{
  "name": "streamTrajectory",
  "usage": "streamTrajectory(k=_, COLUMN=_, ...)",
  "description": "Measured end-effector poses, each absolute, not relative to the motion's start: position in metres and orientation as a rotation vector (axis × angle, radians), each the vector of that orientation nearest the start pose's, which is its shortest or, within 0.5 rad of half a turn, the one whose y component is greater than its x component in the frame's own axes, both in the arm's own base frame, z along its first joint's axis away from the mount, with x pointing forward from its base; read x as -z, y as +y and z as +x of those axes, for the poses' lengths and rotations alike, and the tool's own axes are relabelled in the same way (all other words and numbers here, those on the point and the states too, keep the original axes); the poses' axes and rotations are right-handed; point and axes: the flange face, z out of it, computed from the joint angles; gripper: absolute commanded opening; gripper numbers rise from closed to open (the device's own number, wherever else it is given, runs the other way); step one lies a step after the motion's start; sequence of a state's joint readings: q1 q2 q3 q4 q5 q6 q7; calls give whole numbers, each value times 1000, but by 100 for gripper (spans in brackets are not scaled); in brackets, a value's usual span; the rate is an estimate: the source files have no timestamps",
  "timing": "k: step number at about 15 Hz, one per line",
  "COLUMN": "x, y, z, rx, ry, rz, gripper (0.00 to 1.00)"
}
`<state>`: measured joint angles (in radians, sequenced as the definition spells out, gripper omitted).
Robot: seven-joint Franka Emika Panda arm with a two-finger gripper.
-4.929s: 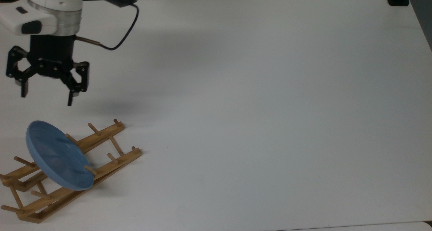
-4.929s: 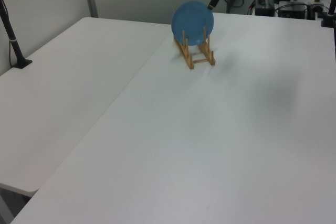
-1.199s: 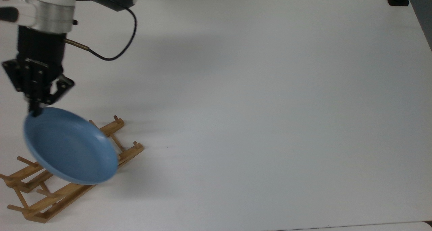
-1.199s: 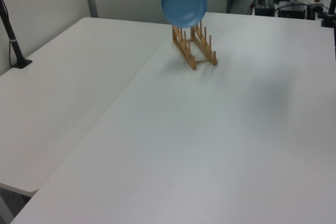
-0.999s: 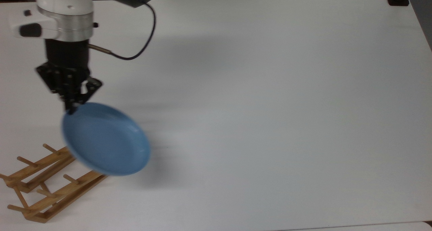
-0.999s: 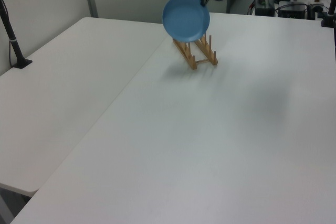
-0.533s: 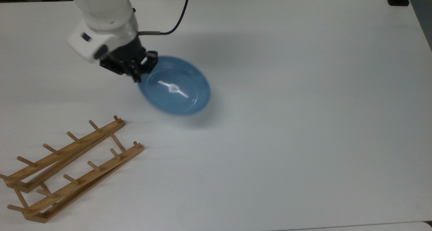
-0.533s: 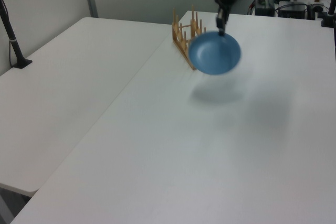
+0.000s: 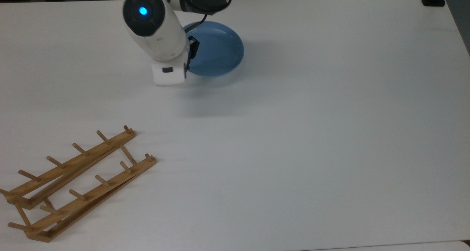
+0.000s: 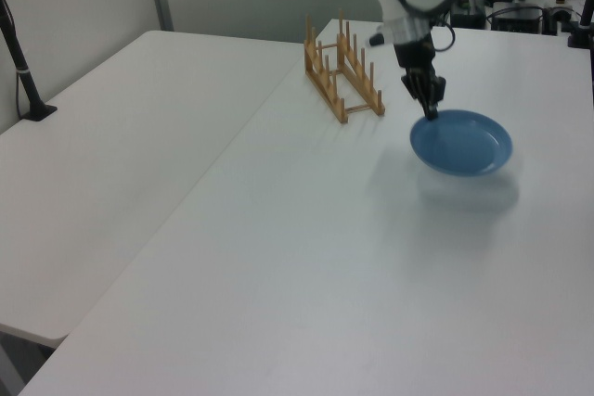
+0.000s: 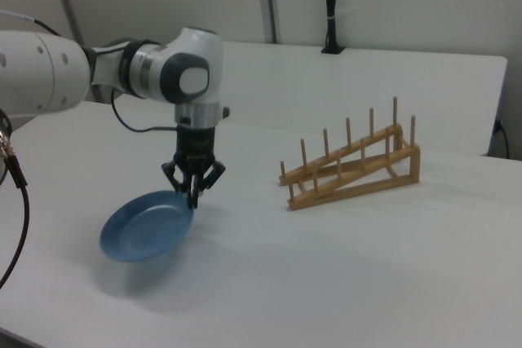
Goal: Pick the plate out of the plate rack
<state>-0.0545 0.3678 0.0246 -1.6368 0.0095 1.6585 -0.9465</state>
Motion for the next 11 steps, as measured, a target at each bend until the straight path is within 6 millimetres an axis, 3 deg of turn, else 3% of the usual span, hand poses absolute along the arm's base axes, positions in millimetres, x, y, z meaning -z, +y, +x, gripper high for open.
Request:
streamTrajectory(k=3, x=-363, y=-8, z=618, rx=-438, ry=-1382, rz=-2578, gripper=0)
streamTrajectory(k=5, x=-350, y=-7, z=623, rx=-404, ry=-1404, rz=-2584, gripper=9)
streamTrajectory(k=7, x=-328, y=-9, z=630, rx=-376, ry=-1414, rz=-2593, gripper=36)
streamTrajectory(k=8, x=-324, y=-9, z=631, rx=-377, ry=-1414, rz=-2593, gripper=66)
streamTrajectory(k=9, x=-323, y=-9, z=631, rx=-378, ry=-1413, rz=-2593, gripper=70)
streamTrajectory(k=11, x=-330, y=-6, z=634, rx=-364, ry=-1373, rz=-2631, gripper=89)
